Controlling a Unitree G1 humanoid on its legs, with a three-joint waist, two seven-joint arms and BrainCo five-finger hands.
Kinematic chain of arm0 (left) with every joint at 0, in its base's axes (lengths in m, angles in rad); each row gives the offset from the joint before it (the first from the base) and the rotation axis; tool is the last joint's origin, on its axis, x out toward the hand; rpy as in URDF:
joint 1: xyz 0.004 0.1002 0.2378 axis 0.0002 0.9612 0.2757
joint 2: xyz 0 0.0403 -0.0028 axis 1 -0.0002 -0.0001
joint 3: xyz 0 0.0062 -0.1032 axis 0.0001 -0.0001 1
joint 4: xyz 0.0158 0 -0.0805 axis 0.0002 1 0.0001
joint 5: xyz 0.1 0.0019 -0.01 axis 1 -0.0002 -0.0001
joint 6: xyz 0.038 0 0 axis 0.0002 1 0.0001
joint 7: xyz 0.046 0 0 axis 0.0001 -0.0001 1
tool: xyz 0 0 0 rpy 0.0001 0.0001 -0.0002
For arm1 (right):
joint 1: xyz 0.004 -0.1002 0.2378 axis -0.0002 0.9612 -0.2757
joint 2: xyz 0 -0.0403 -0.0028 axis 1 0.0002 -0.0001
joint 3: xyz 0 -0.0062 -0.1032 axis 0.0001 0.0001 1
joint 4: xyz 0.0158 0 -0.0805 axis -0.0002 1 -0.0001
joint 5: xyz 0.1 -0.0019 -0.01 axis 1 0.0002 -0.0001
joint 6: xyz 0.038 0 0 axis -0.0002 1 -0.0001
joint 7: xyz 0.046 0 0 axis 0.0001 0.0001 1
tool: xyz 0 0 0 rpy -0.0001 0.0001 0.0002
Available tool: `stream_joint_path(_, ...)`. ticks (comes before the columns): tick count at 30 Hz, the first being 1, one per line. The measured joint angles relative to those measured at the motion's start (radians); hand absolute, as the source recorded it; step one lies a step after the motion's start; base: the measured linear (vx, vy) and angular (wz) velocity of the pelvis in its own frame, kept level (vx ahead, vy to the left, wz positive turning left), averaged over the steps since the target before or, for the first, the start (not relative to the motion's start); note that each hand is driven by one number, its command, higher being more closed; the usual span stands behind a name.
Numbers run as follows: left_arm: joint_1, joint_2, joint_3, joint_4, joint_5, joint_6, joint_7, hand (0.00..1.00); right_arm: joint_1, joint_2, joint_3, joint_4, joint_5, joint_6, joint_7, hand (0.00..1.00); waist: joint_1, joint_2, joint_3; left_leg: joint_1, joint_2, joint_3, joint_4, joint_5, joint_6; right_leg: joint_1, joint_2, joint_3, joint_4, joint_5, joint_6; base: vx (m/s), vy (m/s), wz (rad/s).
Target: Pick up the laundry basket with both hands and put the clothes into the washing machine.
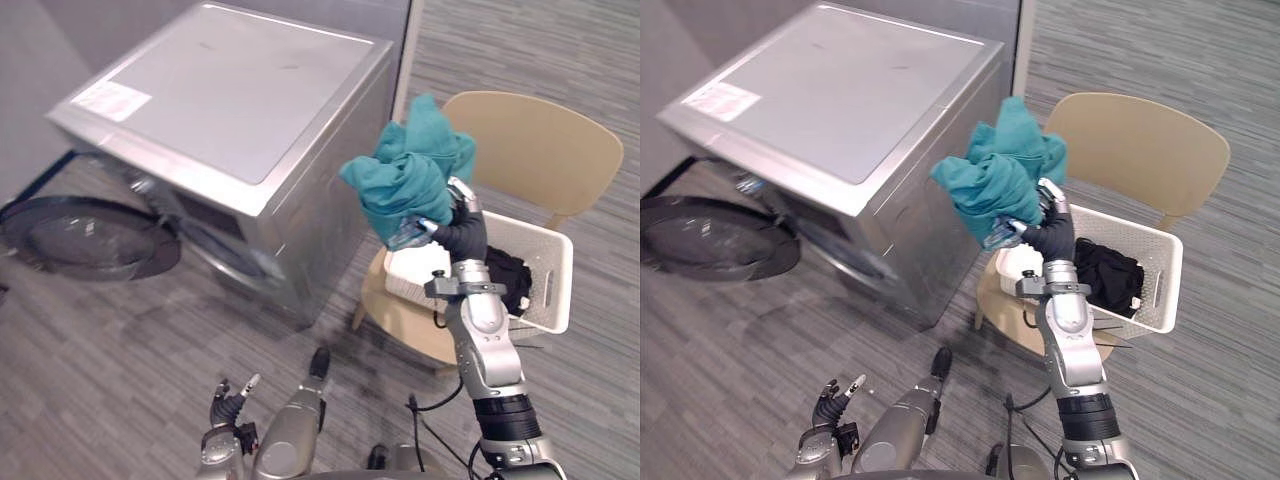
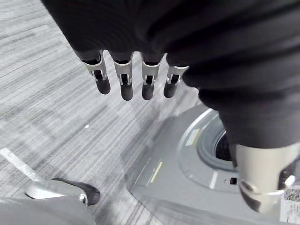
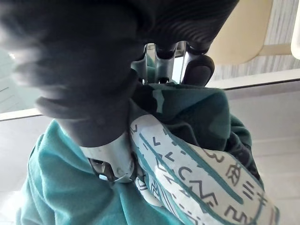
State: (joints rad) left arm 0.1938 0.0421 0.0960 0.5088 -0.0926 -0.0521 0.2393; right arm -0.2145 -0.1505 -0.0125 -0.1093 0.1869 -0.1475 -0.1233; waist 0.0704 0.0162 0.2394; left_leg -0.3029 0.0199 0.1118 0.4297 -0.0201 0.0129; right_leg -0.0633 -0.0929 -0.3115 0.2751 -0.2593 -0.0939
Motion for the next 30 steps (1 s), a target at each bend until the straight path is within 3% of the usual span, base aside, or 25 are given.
stream_joint_path(1,0.007,0.002,-0.011,-0.065,0.003,-0.001,-0.003,0.00,0.013,-0.009,-0.002,-0.001,-0.001,0.000,0.012,1.00,-0.003,0.007,-0.005,0.066,0.041,0.036,0.014,-0.056,-0.014,-0.007,0.003,-0.035,-0.034,0.033,-0.003,-0.25,0.023,0.95)
stream_joint_path(3,0.000,0.000,-0.039,-0.166,0.008,-0.004,-0.020,0.00,0.049,-0.024,-0.007,-0.001,-0.001,0.001,0.041,1.00,-0.010,0.028,-0.019,0.181,0.094,0.049,-0.028,-0.098,-0.044,-0.014,0.005,-0.098,-0.059,0.059,0.001,-0.20,0.053,1.10)
stream_joint_path(4,-0.008,-0.001,-0.074,-0.232,0.019,-0.015,-0.027,0.00,0.072,-0.030,-0.009,-0.001,-0.003,0.002,0.065,1.00,-0.026,0.044,-0.033,0.248,0.121,0.064,-0.103,-0.092,-0.051,-0.019,0.005,-0.147,-0.065,0.070,0.010,-0.32,0.361,1.91)
stream_joint_path(5,-0.081,0.002,-0.147,-0.448,0.084,-0.085,-0.064,0.00,0.092,-0.043,0.041,-0.034,-0.081,0.002,0.151,1.00,-0.028,0.085,-0.068,0.335,0.118,0.076,-0.367,-0.079,-0.095,-0.045,-0.005,-0.246,-0.069,0.126,0.051,-0.32,0.408,1.72)
stream_joint_path(7,-0.089,0.019,-0.146,-0.476,0.107,-0.111,-0.064,0.00,0.093,-0.042,0.101,-0.037,-0.128,0.001,0.195,1.00,-0.029,0.078,-0.075,0.343,0.094,0.076,-0.351,-0.081,-0.098,-0.022,-0.023,-0.237,-0.092,0.154,0.072,-0.19,0.307,0.60)
stream_joint_path(9,-0.083,0.023,-0.162,-0.494,0.107,-0.111,-0.063,0.00,0.092,-0.050,0.149,-0.038,-0.152,-0.001,0.192,1.00,-0.029,0.077,-0.080,0.342,0.079,0.076,-0.351,-0.081,-0.097,-0.009,-0.029,-0.232,-0.132,0.189,0.082,-0.07,0.154,-0.05)
stream_joint_path(13,-0.101,0.063,-0.276,-0.557,0.106,-0.112,-0.085,0.00,0.022,-0.120,0.382,0.037,-0.244,0.002,0.230,1.00,-0.026,0.061,-0.091,0.350,0.074,0.081,-0.365,-0.080,-0.096,0.012,-0.012,-0.217,-0.208,0.249,0.084,-0.07,0.088,-0.14)
stream_joint_path(16,-0.103,0.068,-0.286,-0.550,0.103,-0.110,-0.085,0.00,0.002,-0.124,0.425,0.076,-0.269,0.007,0.237,1.00,-0.025,0.058,-0.098,0.359,0.072,0.079,-0.370,-0.071,-0.081,0.040,0.000,-0.219,-0.257,0.280,0.078,-0.06,0.001,0.04)
stream_joint_path(17,-0.104,0.070,-0.287,-0.550,0.103,-0.110,-0.085,1.00,-0.002,-0.127,0.431,0.082,-0.269,0.009,0.238,1.00,-0.024,0.057,-0.102,0.363,0.072,0.079,-0.379,-0.067,-0.076,0.045,0.004,-0.216,-0.266,0.286,0.077,-0.05,-0.016,-0.01)
stream_joint_path(24,-0.106,0.082,-0.303,-0.548,0.103,-0.106,-0.084,1.00,-0.016,-0.132,0.473,0.095,-0.265,0.041,0.238,1.00,-0.024,0.050,-0.110,0.378,0.085,0.079,-0.412,-0.065,-0.072,0.084,0.049,-0.207,-0.362,0.348,0.052,-0.09,-0.034,-0.05)
stream_joint_path(25,-0.106,0.082,-0.303,-0.545,0.102,-0.106,-0.084,1.00,-0.015,-0.133,0.479,0.095,-0.264,0.041,0.238,0.00,-0.025,0.048,-0.111,0.378,0.085,0.079,-0.414,-0.064,-0.070,0.088,0.052,-0.206,-0.375,0.356,0.052,-0.09,-0.016,-0.07)
stream_joint_path(30,-0.105,0.082,-0.313,-0.513,0.098,-0.097,-0.082,1.00,0.032,-0.153,0.505,0.095,-0.248,0.041,0.259,0.00,-0.026,0.044,-0.134,0.384,0.087,0.081,-0.415,-0.064,-0.071,0.093,0.060,-0.198,-0.375,0.360,0.050,-0.05,0.001,-0.03)
